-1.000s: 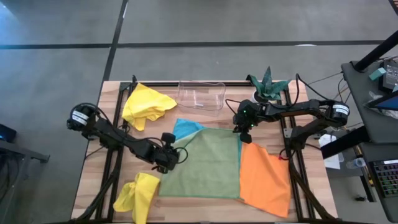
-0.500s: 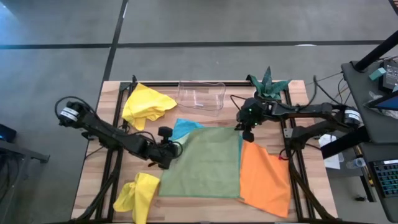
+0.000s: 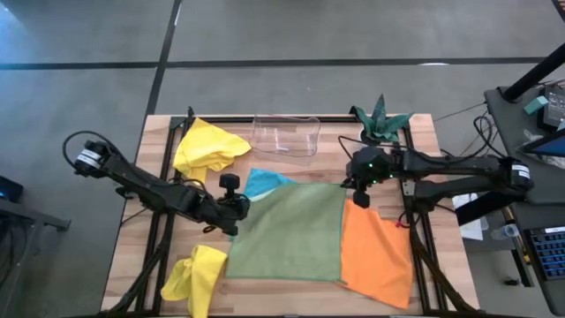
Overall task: Fold microfiber towels
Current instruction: Fold the green towel
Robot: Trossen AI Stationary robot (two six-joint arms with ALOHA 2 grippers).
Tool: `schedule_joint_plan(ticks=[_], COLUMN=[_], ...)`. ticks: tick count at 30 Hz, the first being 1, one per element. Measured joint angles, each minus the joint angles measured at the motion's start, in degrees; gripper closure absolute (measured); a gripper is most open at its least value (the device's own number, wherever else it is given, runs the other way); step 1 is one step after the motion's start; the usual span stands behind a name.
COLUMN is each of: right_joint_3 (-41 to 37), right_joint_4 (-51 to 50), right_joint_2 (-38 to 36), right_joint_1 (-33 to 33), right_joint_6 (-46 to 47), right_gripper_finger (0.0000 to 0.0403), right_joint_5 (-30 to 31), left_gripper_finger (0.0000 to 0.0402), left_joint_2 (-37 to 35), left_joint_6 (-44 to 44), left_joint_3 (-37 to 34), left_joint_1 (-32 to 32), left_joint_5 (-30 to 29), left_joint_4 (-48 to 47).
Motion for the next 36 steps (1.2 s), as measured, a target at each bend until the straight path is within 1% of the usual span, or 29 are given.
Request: schedule_joint_plan(ticks=[5,9,23,36], right_joint_3=[0.0,0.0,0.0,0.0], right_joint_4=[-0.3,-0.3,-0.3,0.1], right_joint_2=[-2.8,-3.9,-3.8,-3.8], right_joint_1=[2.4,3.9,9.5,14.8], right_joint_6=[1.5,2.3,3.6,5.1], right_gripper_finger=[0.0394,0.0394,0.0394,0.0394], right_joint_5=[3.9,5.9,13.3,19.2], left_gripper_finger=[0.0402,0.0402,0.0402,0.0402], left_joint_2=[-1.4,-2.5,-4.2,-4.2], left_joint_6=[0.6,0.6,0.4,0.4], left_joint_3=[0.7,0.7,0.7,0.6], left_joint_1=[0.0,0.0,0.0,-0.2], left_joint_5=[-0.7,-0.7,-0.7,1.2], left_joint_4=[0.0,0.0,0.1,2.5])
